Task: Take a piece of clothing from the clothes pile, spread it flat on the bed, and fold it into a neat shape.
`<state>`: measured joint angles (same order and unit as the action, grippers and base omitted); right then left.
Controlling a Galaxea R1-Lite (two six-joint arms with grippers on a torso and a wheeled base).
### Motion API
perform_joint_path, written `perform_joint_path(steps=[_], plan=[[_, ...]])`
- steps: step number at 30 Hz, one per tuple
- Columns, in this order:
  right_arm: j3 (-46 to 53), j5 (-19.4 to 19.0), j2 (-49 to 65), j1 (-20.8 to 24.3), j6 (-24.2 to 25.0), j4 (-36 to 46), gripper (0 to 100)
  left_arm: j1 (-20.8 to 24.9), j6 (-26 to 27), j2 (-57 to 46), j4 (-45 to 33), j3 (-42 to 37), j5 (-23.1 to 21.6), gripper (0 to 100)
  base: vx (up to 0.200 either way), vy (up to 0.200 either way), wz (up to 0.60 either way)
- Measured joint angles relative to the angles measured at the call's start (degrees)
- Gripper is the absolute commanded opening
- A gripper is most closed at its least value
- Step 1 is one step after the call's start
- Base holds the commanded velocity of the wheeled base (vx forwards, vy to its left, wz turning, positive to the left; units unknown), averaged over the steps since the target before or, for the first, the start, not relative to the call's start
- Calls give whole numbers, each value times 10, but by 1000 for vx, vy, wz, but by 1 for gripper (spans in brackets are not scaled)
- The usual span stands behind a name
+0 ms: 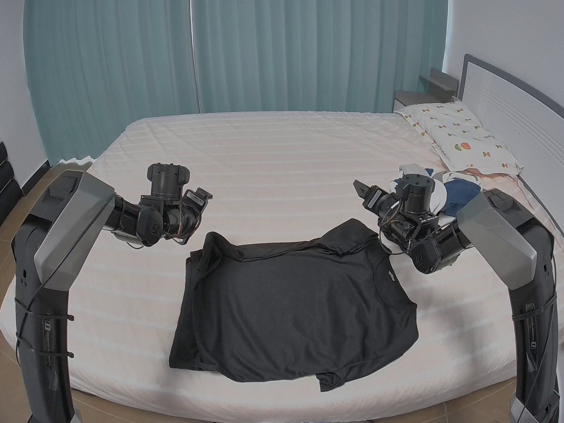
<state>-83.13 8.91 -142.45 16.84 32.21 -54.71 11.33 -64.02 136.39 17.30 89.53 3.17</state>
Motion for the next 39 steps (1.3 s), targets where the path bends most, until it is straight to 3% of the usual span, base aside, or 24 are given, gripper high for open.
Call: perform_joint_path(steps=[4, 8, 15, 19, 25, 32, 39], plan=[[17, 6, -7, -12, -18, 56, 100, -1, 0, 11, -4, 1, 4, 100, 0, 0, 0], [49, 0, 0, -22, -24, 62, 100, -2, 1, 8, -3, -20, -1, 100, 0, 0, 0], [186, -34, 49, -32, -24, 52, 100, -3, 7, -39, 13, -133, -40, 100, 0, 0, 0], [271, -44, 80, -35, -17, 22, 100, -3, 20, -76, 52, -228, -55, 100, -100, 0, 0], [443, -54, 124, -27, -5, -71, 100, 7, 37, -140, 181, -421, -69, 100, -200, 0, 0], [588, -63, 146, -19, 2, -162, 100, 21, 46, -179, 253, -553, -72, 100, -29, 0, 0], [655, -81, 154, -14, 27, -187, 100, 39, 52, -198, 272, -627, -70, 100, 0, 0, 0]])
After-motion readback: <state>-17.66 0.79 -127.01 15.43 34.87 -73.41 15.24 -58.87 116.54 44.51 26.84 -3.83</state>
